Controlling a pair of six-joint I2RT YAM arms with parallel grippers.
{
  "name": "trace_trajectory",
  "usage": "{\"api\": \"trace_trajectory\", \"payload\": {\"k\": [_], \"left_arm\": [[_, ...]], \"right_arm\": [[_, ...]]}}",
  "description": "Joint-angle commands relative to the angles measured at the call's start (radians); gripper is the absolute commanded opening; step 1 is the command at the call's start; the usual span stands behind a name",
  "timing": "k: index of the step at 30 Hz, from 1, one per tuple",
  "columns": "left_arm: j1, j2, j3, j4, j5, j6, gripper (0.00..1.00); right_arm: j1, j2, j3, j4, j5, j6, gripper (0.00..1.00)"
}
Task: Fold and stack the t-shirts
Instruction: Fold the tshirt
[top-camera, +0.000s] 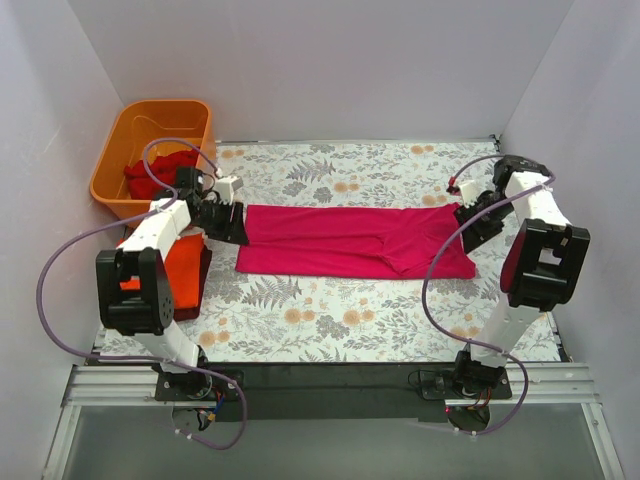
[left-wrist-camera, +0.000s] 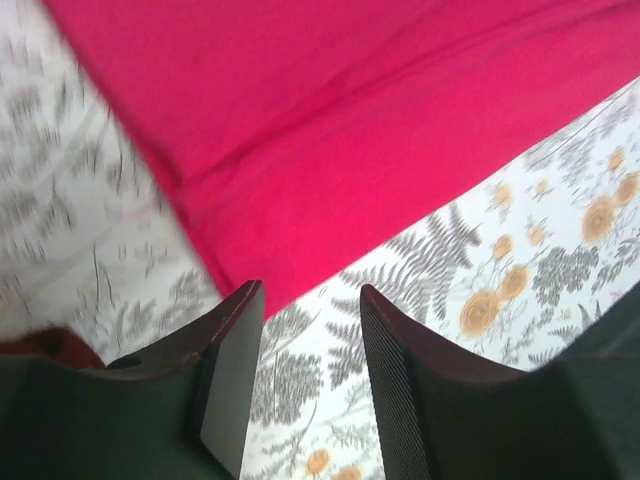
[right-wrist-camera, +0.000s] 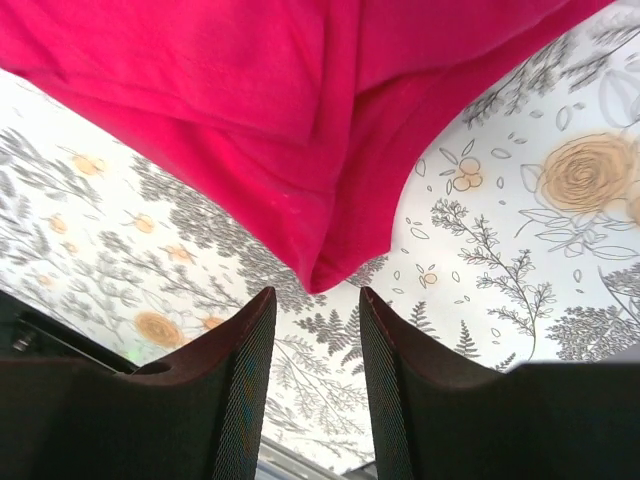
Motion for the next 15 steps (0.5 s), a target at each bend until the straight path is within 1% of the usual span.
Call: {"api": "trace_trajectory", "payload": {"k": [1,4,5,6,7,8,9,10,11,12,13,14,15], "left_arm": [[-0.138,-0.128,0.040,0.157,0.071,0.003,0.43],[-0.254,-0.122,0.012,0.286,0.051,-0.012,0.44],[-0.335,-0.114,0.007,0.321,0.046,-0.026,0.46],[-0.377,-0.098,0.010,0.368,0.042,-0.049,0.50],[-0.417,-0.066,0.018,0.390,0.031,-0.060,0.52],[-0.492,-0.047,0.023,0.416,0.023,-0.081,0.53],[-0.527,-0.032,0.024,0.471,0.019,-0.125,0.55],[-0.560,-0.016,0.024,0.494,0.000,-0.150,0.56],[-0.622,0.016,0.026,0.517,-0.010,-0.175,0.57],[-0.652,0.030,0.027,0.559,-0.015,-0.195,0.58],[-0.679,0.046,0.029,0.573,-0.017,-0.225,0.58],[-0.733,0.072,0.030,0.588,-0.036,-0.242,0.58],[-0.755,0.086,0.032,0.611,-0.043,-0.259,0.58]], "right_arm": [[-0.006,-0.091,0.055,-0.056,-0.144,0.048,0.45],[-0.006,-0.082,0.051,-0.054,-0.196,0.105,0.44],[-0.006,-0.065,0.048,-0.057,-0.221,0.117,0.43],[-0.006,-0.053,0.040,-0.056,-0.230,0.131,0.42],[-0.006,-0.040,0.039,-0.054,-0.236,0.149,0.41],[-0.006,-0.030,0.036,-0.050,-0.250,0.154,0.41],[-0.006,-0.005,0.031,-0.046,-0.259,0.162,0.41],[-0.006,0.009,0.028,-0.040,-0.267,0.185,0.41],[-0.006,0.032,0.029,-0.022,-0.270,0.194,0.40],[-0.007,0.042,0.028,-0.011,-0.269,0.203,0.41],[-0.007,0.050,0.028,-0.001,-0.267,0.212,0.41],[-0.007,0.064,0.029,0.024,-0.264,0.225,0.41],[-0.006,0.072,0.032,0.032,-0.263,0.232,0.42]]}}
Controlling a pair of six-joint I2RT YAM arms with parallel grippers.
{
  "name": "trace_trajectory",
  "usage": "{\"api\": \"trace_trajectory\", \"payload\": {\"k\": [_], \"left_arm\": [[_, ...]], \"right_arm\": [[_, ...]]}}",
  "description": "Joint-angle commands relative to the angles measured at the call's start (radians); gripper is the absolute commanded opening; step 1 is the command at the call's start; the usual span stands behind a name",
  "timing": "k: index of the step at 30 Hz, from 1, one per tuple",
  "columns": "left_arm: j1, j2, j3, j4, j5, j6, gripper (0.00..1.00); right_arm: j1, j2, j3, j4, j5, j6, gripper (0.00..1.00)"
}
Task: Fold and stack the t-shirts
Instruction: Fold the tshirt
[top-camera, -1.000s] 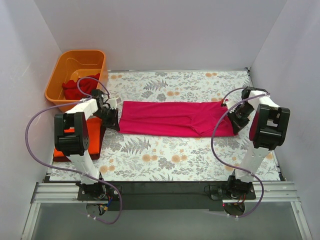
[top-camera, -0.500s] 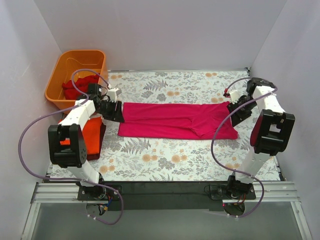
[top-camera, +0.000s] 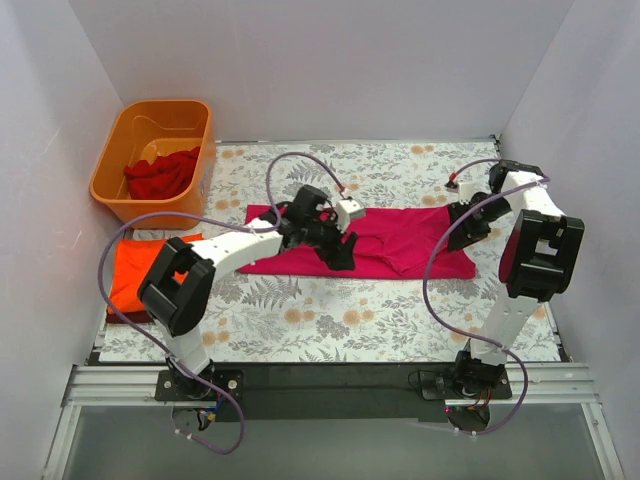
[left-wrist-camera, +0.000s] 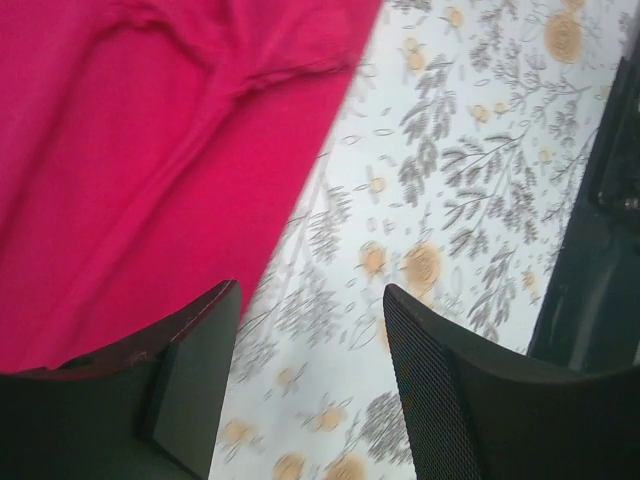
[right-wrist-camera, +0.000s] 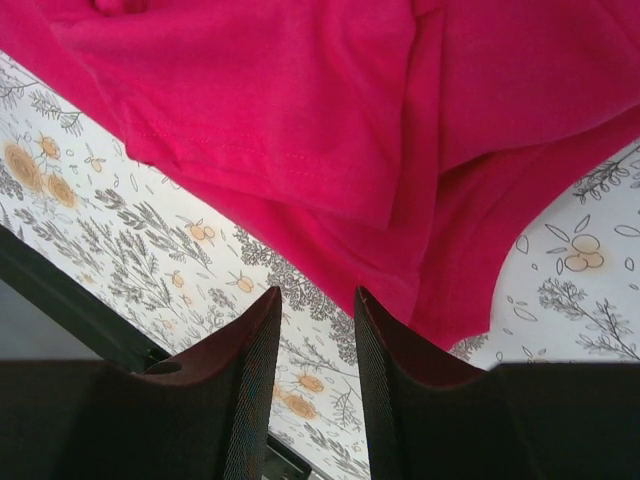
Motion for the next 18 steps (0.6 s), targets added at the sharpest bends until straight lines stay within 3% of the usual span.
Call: {"api": "trace_trajectory", "payload": {"k": [1,10,18], "left_arm": [[-0.082,0.027,0.018,0.126,-0.043,-0.120,0.58],[-0.200,0.164,0.073,0.232,-0.097,-0.238,0.59],[-0.207,0.262,0.139,0.270,-0.105,-0.355,0.60]], "right_arm": [[-0.006,0.024,0.015,0.043,-0.046,0.059,0.42],[-0.006,0.102,0.025,0.090,-0.043,0.099,0.42],[-0.006,0.130,0.034,0.107,-0.054,0.105,0.42]]}}
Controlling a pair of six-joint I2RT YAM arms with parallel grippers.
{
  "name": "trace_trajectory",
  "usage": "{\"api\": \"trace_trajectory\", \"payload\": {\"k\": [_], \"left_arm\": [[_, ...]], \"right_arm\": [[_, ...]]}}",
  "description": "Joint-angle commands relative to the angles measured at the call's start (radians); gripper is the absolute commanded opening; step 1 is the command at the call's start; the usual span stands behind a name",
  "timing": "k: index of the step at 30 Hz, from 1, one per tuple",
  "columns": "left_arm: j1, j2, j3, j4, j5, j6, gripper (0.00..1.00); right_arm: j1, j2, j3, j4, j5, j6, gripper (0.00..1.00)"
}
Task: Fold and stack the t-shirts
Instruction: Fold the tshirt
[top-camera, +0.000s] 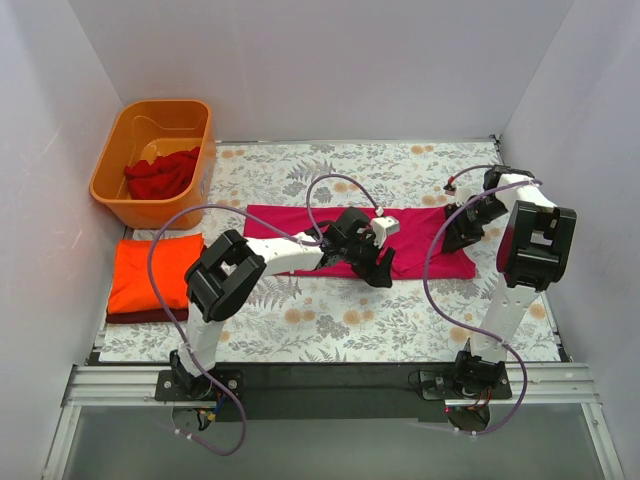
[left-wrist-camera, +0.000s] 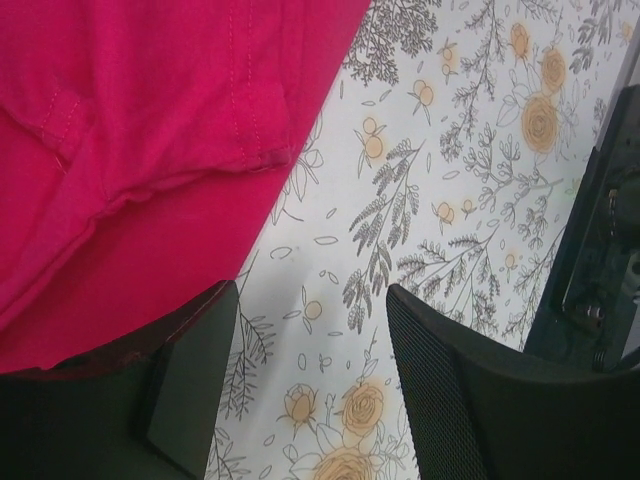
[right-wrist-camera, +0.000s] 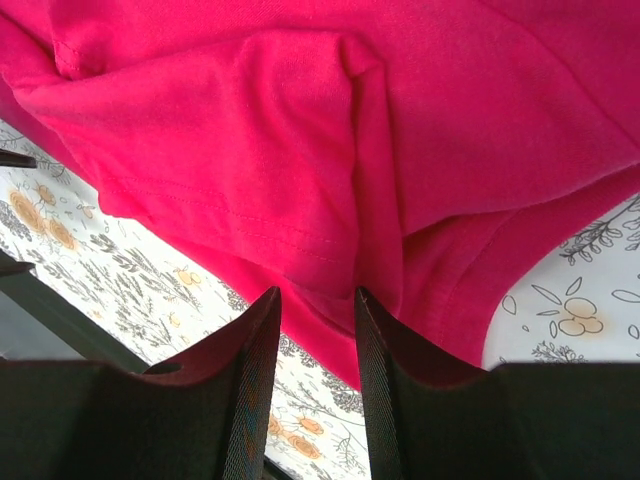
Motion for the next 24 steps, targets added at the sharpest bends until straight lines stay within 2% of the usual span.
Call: {"api": "trace_trajectory", "payload": {"k": [1,7,19,22,24], "left_arm": [[-0.003,0.012,0.050,0.045,-0.021,-0.069,0.60],[-0.006,0.085,0.121,0.060,-0.018,-0.154,0.60],[-0.009,0.153,0.174,0.094,-0.035,-0.204,0.57],[-0.007,0.159,0.182,0.106,-0.047,-0.211,0.55],[-0.003,0.151,0.177,0.129,-0.052,-0.212,0.44]], "right_arm": [[-0.007,0.023,0.033,0.020,-0.029,0.019,0.42],[-0.006,0.033,0.043,0.031,-0.035,0.030,0.41],[-0.006,0.031,0.057,0.032,-0.070,0.042,0.35],[-0.006,0.031,0.062,0.031,-0.087,0.044,0.29],[-0.006,0.028,0.066,0.031,-0.098,0.050,0.20]]}}
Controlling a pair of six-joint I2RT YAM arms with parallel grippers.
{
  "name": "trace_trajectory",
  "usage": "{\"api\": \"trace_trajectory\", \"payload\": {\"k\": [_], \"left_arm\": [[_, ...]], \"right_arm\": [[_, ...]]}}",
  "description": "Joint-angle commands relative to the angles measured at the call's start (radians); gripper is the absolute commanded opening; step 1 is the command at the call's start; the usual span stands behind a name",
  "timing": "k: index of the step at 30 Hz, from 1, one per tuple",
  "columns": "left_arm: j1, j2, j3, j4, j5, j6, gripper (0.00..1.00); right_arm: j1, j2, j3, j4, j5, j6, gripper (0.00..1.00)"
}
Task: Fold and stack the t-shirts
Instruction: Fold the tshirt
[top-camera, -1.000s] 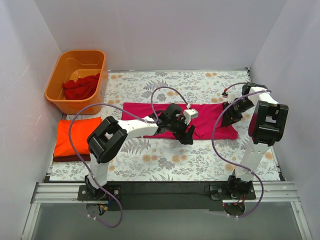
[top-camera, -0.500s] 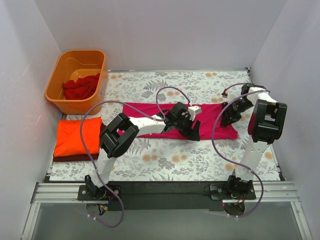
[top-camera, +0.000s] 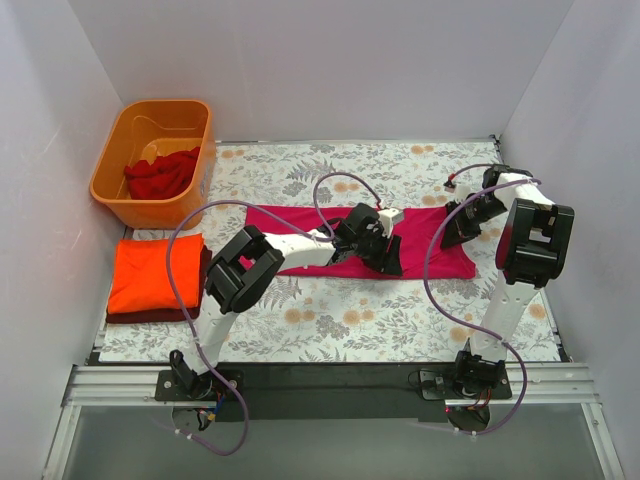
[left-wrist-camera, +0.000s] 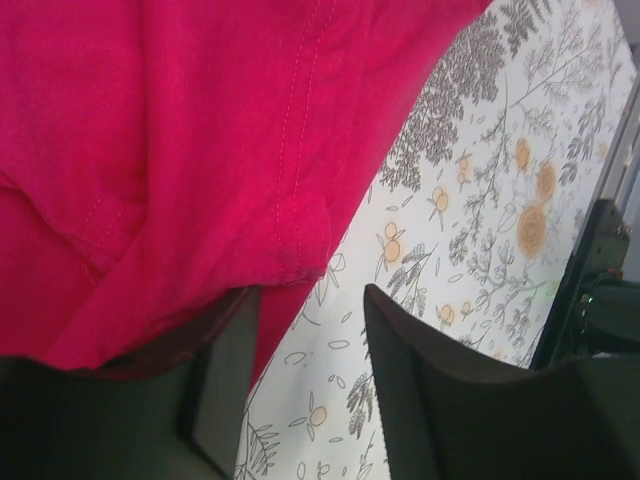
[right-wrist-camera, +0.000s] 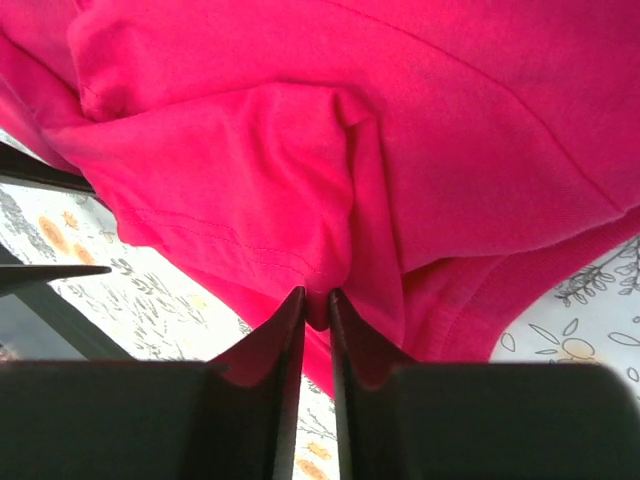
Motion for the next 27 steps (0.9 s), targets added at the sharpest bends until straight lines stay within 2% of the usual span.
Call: {"api": "trace_trajectory", "payload": {"k": [1,2,3,4,6,9,10,13,14,17,18,20,27], "left_arm": [[0.005,-0.025,0.018,0.058,-0.026,0.001,0.40],[0.009,-0.056,0.002,0.096,-0.028,0.014,0.37],[0.010,-0.074,-0.021,0.124,-0.023,0.053,0.30],[0.010,-0.093,-0.041,0.153,0.001,0.086,0.29],[0.010,-0.145,-0.091,0.213,0.035,0.142,0.27],[0.010,-0.179,-0.125,0.225,0.074,0.308,0.24],[0.010,-0.182,-0.133,0.231,0.066,0.375,0.19],[0.010,-0.176,-0.133,0.230,0.055,0.498,0.13],[0.009,-0.173,-0.131,0.230,0.067,0.530,0.14],[-0.010,-0.180,-0.171,0.276,0.078,0.715,0.33],[-0.022,-0.182,-0.205,0.302,0.068,0.770,0.35],[-0.027,-0.183,-0.237,0.380,0.058,0.901,0.38],[-0.031,-0.145,-0.294,0.567,0.041,1.120,0.37]], "right_arm": [[-0.006,-0.009,0.043,0.002,-0.058,0.017,0.16],[-0.006,-0.009,0.045,0.004,-0.060,0.018,0.08],[-0.006,-0.008,0.046,0.002,-0.063,0.020,0.04],[-0.006,-0.003,0.045,0.002,-0.064,0.020,0.01],[-0.004,-0.002,0.045,0.001,-0.064,0.020,0.01],[-0.004,-0.003,0.043,0.002,-0.060,0.017,0.01],[-0.004,-0.005,0.046,0.002,-0.064,0.017,0.01],[-0.004,-0.005,0.054,0.002,-0.077,0.024,0.01],[-0.006,-0.003,0.054,0.004,-0.078,0.026,0.01],[-0.004,-0.002,0.057,0.002,-0.081,0.031,0.01],[-0.004,0.000,0.057,0.004,-0.081,0.032,0.01],[-0.006,0.001,0.057,0.001,-0.083,0.035,0.01],[-0.004,0.005,0.046,0.002,-0.092,0.043,0.01]]}}
